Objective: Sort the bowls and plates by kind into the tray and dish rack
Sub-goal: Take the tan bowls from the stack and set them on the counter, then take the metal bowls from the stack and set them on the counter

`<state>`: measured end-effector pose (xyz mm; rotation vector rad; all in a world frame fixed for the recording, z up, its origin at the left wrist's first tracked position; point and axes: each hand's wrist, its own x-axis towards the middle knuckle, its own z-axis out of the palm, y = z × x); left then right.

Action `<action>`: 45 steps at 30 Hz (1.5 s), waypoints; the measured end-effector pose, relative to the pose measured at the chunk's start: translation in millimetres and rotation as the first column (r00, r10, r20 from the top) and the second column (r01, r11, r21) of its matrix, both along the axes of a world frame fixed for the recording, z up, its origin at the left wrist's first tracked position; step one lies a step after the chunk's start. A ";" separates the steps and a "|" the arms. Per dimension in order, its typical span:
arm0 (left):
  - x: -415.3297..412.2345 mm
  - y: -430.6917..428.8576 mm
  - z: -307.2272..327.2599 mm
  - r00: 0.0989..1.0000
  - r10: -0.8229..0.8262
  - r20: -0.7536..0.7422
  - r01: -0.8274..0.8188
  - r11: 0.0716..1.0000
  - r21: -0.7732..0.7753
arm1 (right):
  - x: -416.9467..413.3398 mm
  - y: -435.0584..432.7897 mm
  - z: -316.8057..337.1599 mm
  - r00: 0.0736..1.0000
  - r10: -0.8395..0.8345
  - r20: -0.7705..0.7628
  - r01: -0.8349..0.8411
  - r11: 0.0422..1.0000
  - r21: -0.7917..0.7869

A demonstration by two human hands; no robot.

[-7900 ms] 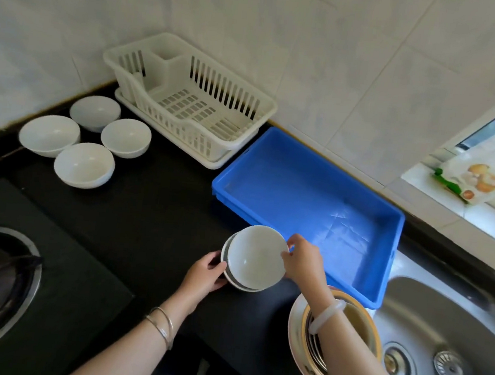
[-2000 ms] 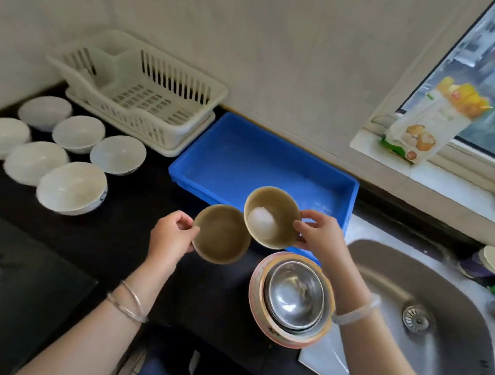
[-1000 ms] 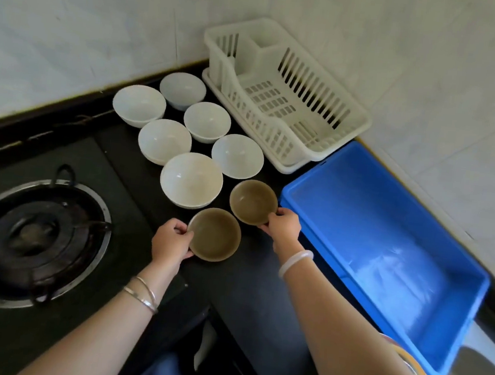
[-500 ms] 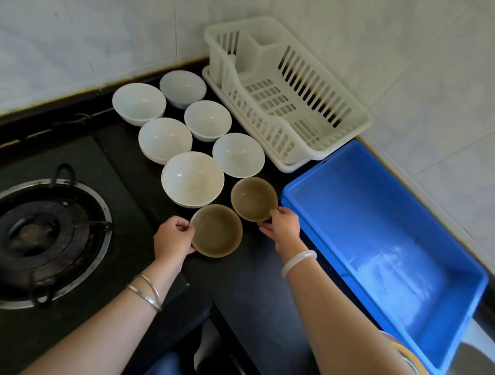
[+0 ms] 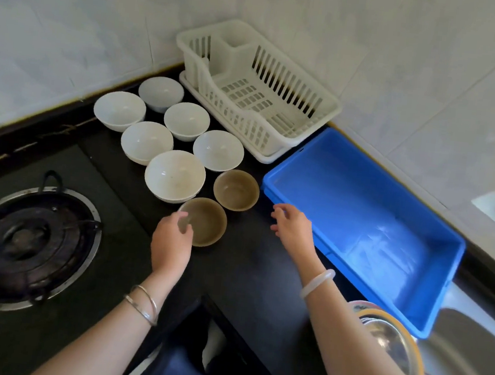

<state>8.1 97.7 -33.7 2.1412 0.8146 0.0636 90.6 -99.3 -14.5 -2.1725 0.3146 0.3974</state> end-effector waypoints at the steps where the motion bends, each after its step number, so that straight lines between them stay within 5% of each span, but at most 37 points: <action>1: -1.0 -9.5 3.5 0.999 -0.040 0.010 0.040 0.999 -0.004 | -8.5 -10.8 5.1 0.999 0.020 0.033 -0.018 0.999 -0.042; 6: -3.6 -76.9 10.8 0.949 -0.312 0.043 0.313 0.949 -0.035 | -59.7 -82.6 20.7 0.994 -0.029 0.110 0.056 0.964 -0.259; 13: -23.2 -194.1 11.4 0.769 -0.639 0.020 0.639 0.769 0.005 | -144.3 -189.5 24.0 0.977 -0.173 0.126 0.214 0.817 -0.536; 21: -53.1 -261.7 10.9 0.576 -0.817 0.013 0.817 0.577 0.002 | -202.9 -234.6 6.7 0.958 -0.282 0.058 0.255 0.738 -0.624; 31: -56.4 -269.1 7.8 0.551 -0.834 -0.031 0.834 0.549 0.052 | -202.9 -234.1 -0.9 0.906 -0.408 0.116 0.402 0.739 -0.540; 45: -50.7 -277.4 7.1 0.598 -0.799 -0.060 0.801 0.598 0.018 | -226.5 -261.6 23.3 0.778 -0.606 0.163 0.628 0.745 -0.227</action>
